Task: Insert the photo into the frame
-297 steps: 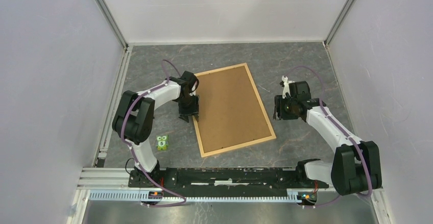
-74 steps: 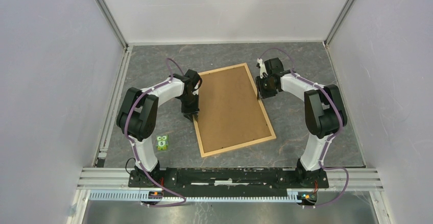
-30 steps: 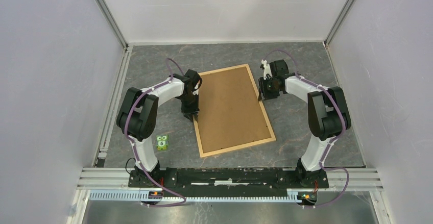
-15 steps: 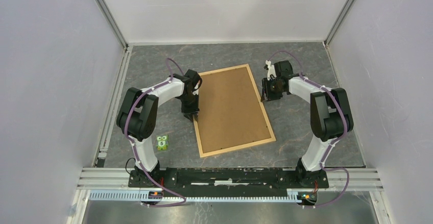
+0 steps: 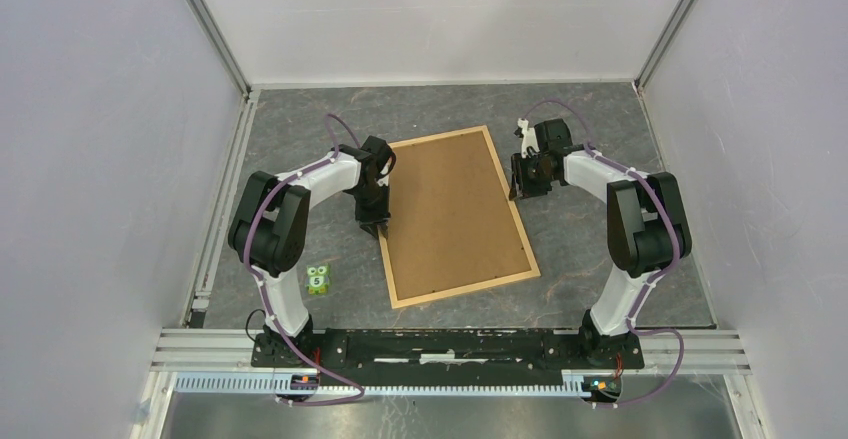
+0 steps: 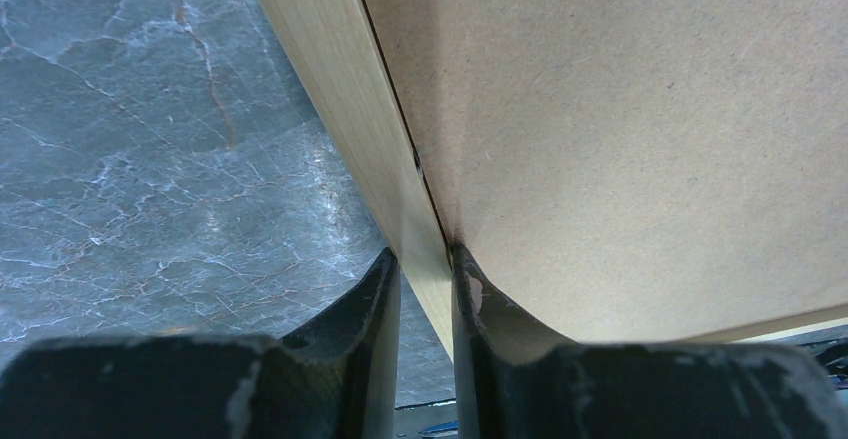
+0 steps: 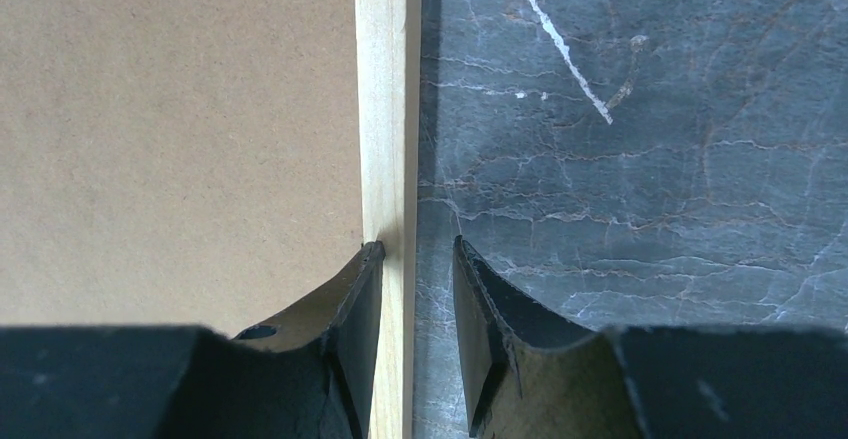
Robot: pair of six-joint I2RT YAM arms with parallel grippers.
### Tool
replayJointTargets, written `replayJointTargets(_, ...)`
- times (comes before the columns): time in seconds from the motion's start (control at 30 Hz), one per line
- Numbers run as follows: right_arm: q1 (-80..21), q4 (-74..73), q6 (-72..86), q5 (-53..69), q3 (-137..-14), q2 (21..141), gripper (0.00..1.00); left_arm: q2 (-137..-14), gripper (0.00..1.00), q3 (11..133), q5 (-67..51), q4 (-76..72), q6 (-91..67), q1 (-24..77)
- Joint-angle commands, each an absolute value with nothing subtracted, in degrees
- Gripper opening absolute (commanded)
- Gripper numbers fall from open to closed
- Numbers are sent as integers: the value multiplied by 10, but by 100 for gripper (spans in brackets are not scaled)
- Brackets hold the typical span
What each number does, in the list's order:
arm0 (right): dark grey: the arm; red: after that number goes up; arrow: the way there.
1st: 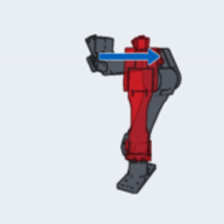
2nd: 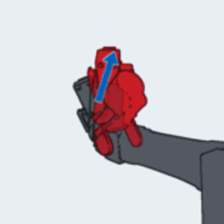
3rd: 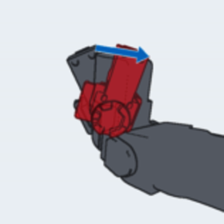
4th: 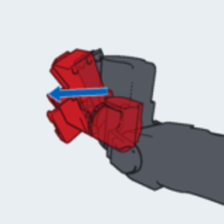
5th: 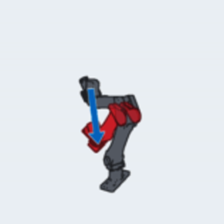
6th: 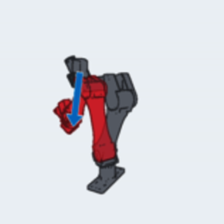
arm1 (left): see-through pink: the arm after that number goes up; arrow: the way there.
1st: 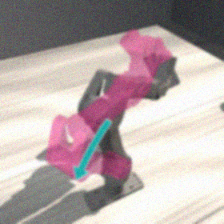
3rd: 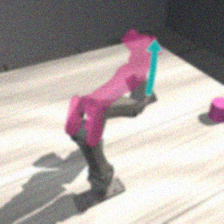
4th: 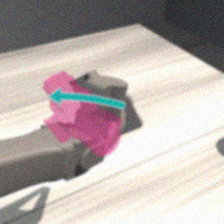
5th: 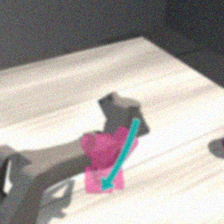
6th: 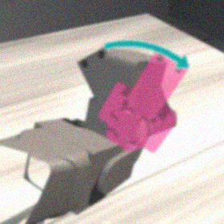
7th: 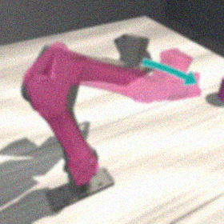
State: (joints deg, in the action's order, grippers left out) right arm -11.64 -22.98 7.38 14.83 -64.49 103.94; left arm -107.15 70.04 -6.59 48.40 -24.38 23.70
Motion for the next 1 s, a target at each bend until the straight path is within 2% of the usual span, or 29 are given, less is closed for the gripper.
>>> replayJointTargets(0.0, -125, -242, 63, 147, -632, 1052, 37, -1097, 2, 692, -22, 462, -221, 234)
replayJointTargets(0.4, -129, -245, 63, 132, -636, 1065, 37, -1096, 2, 691, -24, 462, -221, 234)
replayJointTargets(0.97, -138, -261, 77, 47, -644, 1115, 36, -1098, 2, 692, -28, 461, -221, 235)
